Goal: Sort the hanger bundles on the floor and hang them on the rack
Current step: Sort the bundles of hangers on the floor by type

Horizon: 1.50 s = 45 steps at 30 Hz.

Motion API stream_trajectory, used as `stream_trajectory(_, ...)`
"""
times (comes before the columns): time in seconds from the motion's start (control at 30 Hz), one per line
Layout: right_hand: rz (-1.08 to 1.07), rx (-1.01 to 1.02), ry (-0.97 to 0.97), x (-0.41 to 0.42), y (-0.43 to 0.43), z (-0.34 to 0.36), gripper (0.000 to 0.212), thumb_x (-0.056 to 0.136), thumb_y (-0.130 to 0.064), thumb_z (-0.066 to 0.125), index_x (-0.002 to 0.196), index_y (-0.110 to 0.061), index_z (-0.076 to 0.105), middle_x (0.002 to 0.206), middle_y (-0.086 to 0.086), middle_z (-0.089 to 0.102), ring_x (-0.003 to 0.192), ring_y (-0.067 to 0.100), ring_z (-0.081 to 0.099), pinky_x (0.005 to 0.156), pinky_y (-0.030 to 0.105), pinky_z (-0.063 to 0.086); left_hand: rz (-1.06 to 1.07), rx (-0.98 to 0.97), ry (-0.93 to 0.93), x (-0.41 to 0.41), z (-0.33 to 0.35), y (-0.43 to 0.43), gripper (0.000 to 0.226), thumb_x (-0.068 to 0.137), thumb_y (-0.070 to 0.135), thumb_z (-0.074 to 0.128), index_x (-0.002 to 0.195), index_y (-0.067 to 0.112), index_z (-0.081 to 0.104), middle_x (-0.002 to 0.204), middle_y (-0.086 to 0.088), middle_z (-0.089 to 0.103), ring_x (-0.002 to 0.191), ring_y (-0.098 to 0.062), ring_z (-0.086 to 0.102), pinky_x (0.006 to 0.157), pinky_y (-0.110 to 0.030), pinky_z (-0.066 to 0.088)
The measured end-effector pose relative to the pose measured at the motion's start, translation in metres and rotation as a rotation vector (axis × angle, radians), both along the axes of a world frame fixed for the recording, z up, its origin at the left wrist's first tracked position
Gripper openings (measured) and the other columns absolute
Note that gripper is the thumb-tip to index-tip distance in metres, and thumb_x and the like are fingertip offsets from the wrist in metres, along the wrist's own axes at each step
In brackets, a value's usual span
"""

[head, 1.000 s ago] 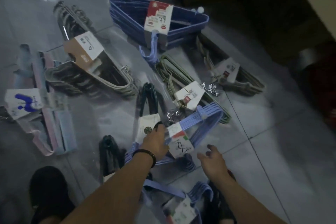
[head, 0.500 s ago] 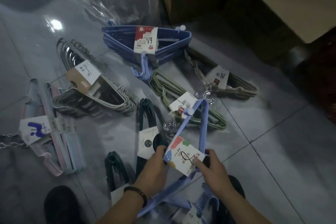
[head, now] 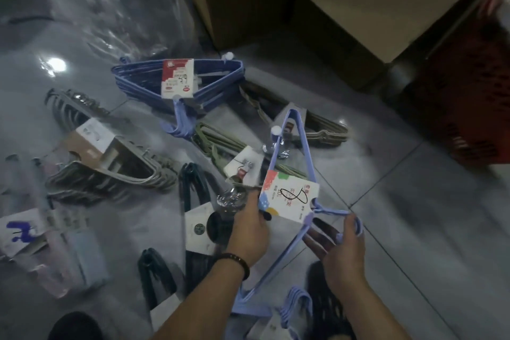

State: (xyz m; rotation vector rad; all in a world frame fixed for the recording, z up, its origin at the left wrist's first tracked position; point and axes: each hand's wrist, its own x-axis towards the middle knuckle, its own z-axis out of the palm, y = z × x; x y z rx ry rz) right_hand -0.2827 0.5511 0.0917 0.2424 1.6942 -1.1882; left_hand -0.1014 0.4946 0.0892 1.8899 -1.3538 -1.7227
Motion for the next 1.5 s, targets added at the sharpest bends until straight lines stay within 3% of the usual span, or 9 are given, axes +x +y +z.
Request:
stream_trajectory(0.2,-0.183,0.056,0.017,-0.115,0.017,-0.028,0.044,0.11,-0.05,0.037,0.145,-0.024,0.046,0.116,0.027,0.066,0.097,0.039,0.075,0.072,0.044,0.066,-0.231,0.016,0.076,-0.102,-0.011,-0.009,0.045,0.102,0.008,0.051,0.142,0.03,0.05,0.131,0.001,0.069,0.115,-0.021,0.065,0.097,-0.035,0.053)
stream_trajectory(0.37,-0.3,0.102,0.036,-0.184,0.035,-0.04,0.017,0.109,-0.034,0.039,0.103,-0.021,0.048,0.072,0.011,0.037,0.058,0.024,0.068,0.077,0.06,0.063,-0.401,0.039,-0.018,-0.132,-0.048,-0.029,0.033,0.102,0.023,0.058,0.135,0.018,0.062,0.125,-0.006,0.071,0.112,-0.025,0.068,0.101,-0.043,0.056)
stream_trajectory(0.57,-0.306,0.2,-0.029,-0.211,0.031,-0.098,0.061,0.107,-0.054,0.043,0.158,-0.024,0.03,0.13,0.027,0.054,0.098,0.042,0.071,0.068,0.048,0.064,-0.24,-0.129,-0.38,-0.082,-0.089,-0.015,0.013,0.094,0.012,0.061,0.106,0.014,0.063,0.111,-0.009,0.064,0.103,-0.03,0.062,0.094,-0.044,0.053)
stream_trajectory(0.73,-0.174,0.249,-0.167,-0.199,0.021,-0.135,0.07,0.107,-0.055,0.046,0.16,-0.013,0.025,0.147,0.027,0.048,0.093,0.044,0.076,0.068,0.049,0.065,-0.317,0.194,-0.399,-0.034,-0.1,0.029,0.011,0.101,0.018,0.059,0.111,0.018,0.063,0.112,-0.006,0.069,0.104,-0.026,0.066,0.093,-0.039,0.056)
stream_trajectory(0.87,0.151,0.368,-0.124,-0.167,0.017,-0.109,0.031,0.111,-0.032,0.047,0.135,-0.013,0.047,0.128,0.023,0.053,0.095,0.041,0.068,0.094,0.053,0.054,-0.312,0.317,-0.417,-0.004,-0.091,0.069,0.016,0.106,0.019,0.056,0.12,0.014,0.061,0.108,-0.004,0.065,0.094,-0.021,0.059,0.081,-0.027,0.045)
stream_trajectory(1.03,0.839,0.462,0.068,-0.095,0.036,-0.06,0.022,0.106,-0.026,0.057,0.117,-0.009,0.064,0.098,0.017,0.071,0.078,0.031,0.069,0.066,0.036,0.054,-0.297,0.474,-0.354,0.027,-0.033,0.108,0.012,0.106,0.024,0.056,0.111,0.017,0.063,0.099,-0.002,0.066,0.089,-0.023,0.061,0.076,-0.029,0.046)
stream_trajectory(1.13,1.131,0.475,-0.081,-0.048,0.059,-0.023,0.018,0.103,-0.025,0.059,0.103,-0.008,0.067,0.085,0.015,0.069,0.068,0.027,0.066,0.059,0.034,0.049,-0.168,0.525,-0.341,0.046,0.009,0.133,0.021,0.104,0.024,0.055,0.088,0.013,0.061,0.082,-0.004,0.064,0.073,-0.019,0.059,0.065,-0.031,0.046)
stream_trajectory(1.23,1.403,0.469,-0.174,-0.015,0.07,-0.001,0.023,0.103,-0.026,0.059,0.097,-0.004,0.063,0.083,0.015,0.067,0.063,0.025,0.06,0.053,0.032,0.044,-0.004,0.517,-0.354,0.06,0.03,0.155,0.025,0.104,0.027,0.054,0.098,0.005,0.064,0.092,-0.015,0.07,0.082,-0.028,0.064,0.075,-0.04,0.053)
stream_trajectory(1.5,1.932,0.288,0.392,0.069,0.054,-0.051,0.033,0.099,-0.037,0.064,0.123,-0.015,0.063,0.12,0.011,0.069,0.107,0.029,0.065,0.087,0.032,0.048,0.251,0.484,-0.439,0.116,-0.016,0.235,0.013,0.102,0.025,0.06,0.101,0.013,0.064,0.105,-0.007,0.07,0.091,-0.022,0.062,0.075,-0.03,0.048)
